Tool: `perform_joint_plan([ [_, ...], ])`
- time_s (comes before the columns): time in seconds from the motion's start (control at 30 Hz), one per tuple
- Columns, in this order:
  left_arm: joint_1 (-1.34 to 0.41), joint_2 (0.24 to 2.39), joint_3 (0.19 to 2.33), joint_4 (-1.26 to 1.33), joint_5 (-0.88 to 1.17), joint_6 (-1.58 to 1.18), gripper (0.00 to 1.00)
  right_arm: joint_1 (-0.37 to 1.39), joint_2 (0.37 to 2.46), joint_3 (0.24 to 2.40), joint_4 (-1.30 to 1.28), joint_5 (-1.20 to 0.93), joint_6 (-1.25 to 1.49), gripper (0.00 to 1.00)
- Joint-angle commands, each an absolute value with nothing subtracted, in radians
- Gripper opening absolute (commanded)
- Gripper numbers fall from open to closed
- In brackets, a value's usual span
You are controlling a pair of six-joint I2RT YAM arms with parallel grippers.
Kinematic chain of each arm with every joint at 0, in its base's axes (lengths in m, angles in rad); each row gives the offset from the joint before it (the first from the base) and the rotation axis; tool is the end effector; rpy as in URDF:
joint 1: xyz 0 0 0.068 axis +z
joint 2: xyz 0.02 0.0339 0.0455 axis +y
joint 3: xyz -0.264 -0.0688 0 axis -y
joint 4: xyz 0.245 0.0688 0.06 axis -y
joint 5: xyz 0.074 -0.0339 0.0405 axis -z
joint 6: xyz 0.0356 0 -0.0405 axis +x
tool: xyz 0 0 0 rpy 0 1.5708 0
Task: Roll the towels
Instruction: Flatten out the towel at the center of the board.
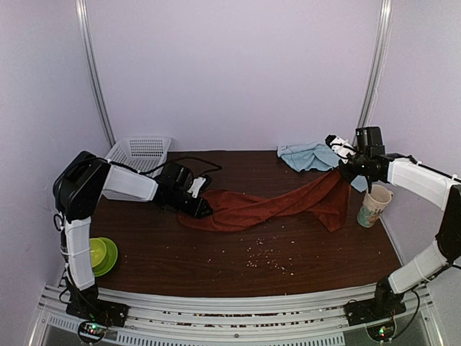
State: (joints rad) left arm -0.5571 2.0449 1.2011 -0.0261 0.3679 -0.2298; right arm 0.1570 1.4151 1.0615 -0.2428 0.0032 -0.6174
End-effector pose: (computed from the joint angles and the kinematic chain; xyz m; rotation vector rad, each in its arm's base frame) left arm 0.3475 -0.2315 0.1233 0.5795 2.4579 -0.7860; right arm 0.3164 0.0500 0.2842 -0.8213 2.0188 -0.2669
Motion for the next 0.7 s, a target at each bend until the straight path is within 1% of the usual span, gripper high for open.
perform_joint_plan([
  [0.0,-0.559,1.994,1.153,-0.015,0.388,-0.226,0.28,0.156,1.434,1.085,-0.227,0.033,-0.590,0.00],
  [0.07,-0.561,1.973,1.130,-0.001,0.369,-0.227,0.28,0.155,1.443,1.089,-0.227,0.037,-0.586,0.00],
  [0.13,-0.563,1.954,1.114,0.016,0.370,-0.227,0.33,0.155,1.452,1.093,-0.228,0.039,-0.585,0.00],
  [0.2,-0.565,1.939,1.106,0.021,0.369,-0.221,0.47,0.155,1.457,1.097,-0.229,0.041,-0.584,0.00],
  [0.23,-0.567,1.932,1.103,0.022,0.364,-0.219,0.51,0.155,1.459,1.099,-0.230,0.041,-0.583,0.00],
  [0.27,-0.570,1.925,1.098,0.025,0.356,-0.217,0.52,0.155,1.460,1.101,-0.232,0.042,-0.582,0.00],
  [0.57,-0.596,1.968,1.140,0.006,0.354,-0.177,0.52,0.156,1.466,1.103,-0.234,0.038,-0.583,0.00],
  [0.67,-0.603,1.998,1.177,-0.013,0.349,-0.166,0.49,0.158,1.469,1.104,-0.236,0.036,-0.583,0.00],
])
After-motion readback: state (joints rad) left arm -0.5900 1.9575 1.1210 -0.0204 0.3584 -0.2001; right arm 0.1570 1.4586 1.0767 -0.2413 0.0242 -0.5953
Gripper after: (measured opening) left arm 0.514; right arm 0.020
